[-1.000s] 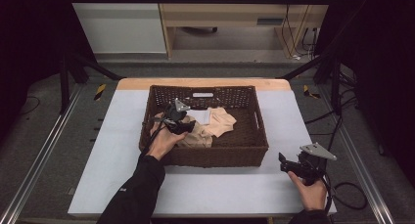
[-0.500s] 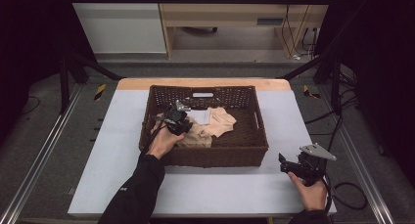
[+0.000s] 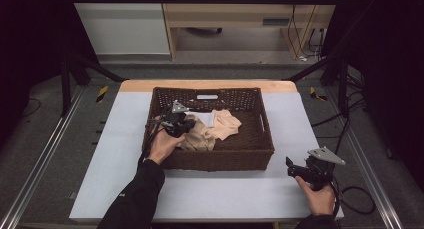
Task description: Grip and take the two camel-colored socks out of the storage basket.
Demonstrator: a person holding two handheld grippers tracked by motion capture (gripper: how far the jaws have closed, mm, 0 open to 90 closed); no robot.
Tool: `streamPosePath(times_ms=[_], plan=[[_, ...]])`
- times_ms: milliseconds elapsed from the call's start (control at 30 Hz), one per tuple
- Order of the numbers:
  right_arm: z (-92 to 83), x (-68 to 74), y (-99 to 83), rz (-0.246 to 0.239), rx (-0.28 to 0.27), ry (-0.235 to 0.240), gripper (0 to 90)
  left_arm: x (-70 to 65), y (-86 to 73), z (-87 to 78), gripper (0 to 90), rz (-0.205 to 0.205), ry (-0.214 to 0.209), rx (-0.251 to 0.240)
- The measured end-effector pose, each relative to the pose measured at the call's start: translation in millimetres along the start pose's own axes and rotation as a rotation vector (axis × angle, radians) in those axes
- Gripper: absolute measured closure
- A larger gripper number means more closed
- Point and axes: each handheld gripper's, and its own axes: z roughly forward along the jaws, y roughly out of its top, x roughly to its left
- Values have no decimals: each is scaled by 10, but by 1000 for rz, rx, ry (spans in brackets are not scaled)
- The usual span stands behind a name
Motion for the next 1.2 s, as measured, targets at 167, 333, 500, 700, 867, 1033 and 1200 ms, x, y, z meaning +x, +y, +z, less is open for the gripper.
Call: streamPosePath(times_ms=[167,333,500,700,867,1033,1200], plan=[[6,-12,4,6,6,-4,56,-21,18,-52,861,8,-7,-52],[-6,-8,12,3,-5,-3,56,16,41,-121,866,-44,-20,-128],[-3,-16,11,2,-3,-6,56,34,94,-224,868,-66,-25,-210],[1,-11,10,-1,3,-3,56,26,139,-277,868,-48,-24,-196],[3,0,8,-6,3,-3,56,55,81,-55,867,-63,-14,-54],[16,3,7,-9,8,-2,55,65,59,35,865,-43,4,33],[11,12,8,-14,8,0,56,110,50,52,804,-61,13,30]])
